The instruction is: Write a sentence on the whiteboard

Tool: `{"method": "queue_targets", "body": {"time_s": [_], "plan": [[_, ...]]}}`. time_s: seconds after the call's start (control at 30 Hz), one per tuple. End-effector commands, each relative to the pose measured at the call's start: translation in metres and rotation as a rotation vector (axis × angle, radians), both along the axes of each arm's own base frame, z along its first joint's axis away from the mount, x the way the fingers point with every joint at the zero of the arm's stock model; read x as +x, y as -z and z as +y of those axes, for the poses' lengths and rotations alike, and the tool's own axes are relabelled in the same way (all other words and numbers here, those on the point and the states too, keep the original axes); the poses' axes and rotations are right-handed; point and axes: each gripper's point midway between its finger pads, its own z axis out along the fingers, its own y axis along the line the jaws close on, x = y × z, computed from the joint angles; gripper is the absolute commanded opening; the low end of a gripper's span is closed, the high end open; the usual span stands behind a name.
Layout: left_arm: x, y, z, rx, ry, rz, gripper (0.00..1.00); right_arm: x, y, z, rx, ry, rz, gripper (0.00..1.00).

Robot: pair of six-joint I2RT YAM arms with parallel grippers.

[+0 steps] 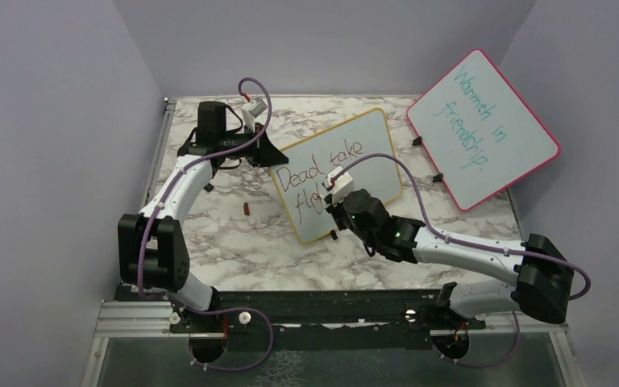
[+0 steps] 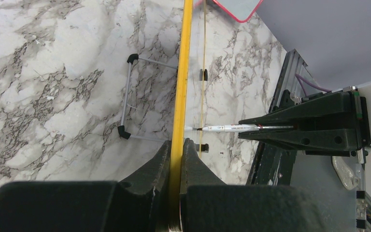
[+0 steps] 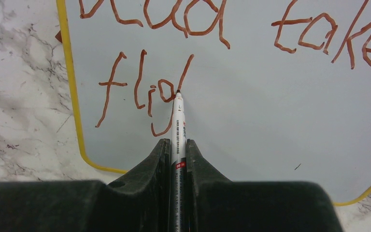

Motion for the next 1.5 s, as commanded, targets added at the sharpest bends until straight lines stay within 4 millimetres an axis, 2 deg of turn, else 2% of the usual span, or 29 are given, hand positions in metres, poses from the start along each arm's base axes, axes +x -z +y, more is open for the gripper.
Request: {"method": "queue_targets", "body": {"time_s": [0.0,0.33,0.87,1.07,1.3,1.47], "plan": [[0.026,0.053,0.03,0.186,-0.162,0.033,0.0,0.011,-0.012,-0.001,0.031,0.043,-0.051,0.0],[0.026,0.053,0.03,0.187,-0.163,0.035,0.0,0.013,-0.009,-0.016,0.007,0.1,-0.061,0.01],[0.027,0.053,0.031,0.188,-0.164,0.033,0.0,-0.005,0.022,-0.023,-0.043,0.067,0.053,0.01],[0.027,0.052,0.031,0.187,-0.165,0.031,0.0,-0.004,0.015,-0.023,-0.032,0.068,0.037,0.01],[0.027,0.052,0.031,0.189,-0.167,0.032,0.0,0.001,-0.007,-0.024,0.022,0.08,-0.021,0.0],[0.027,0.053,0.031,0.189,-0.166,0.032,0.0,0.006,-0.013,-0.02,0.026,0.084,-0.049,0.0]]}}
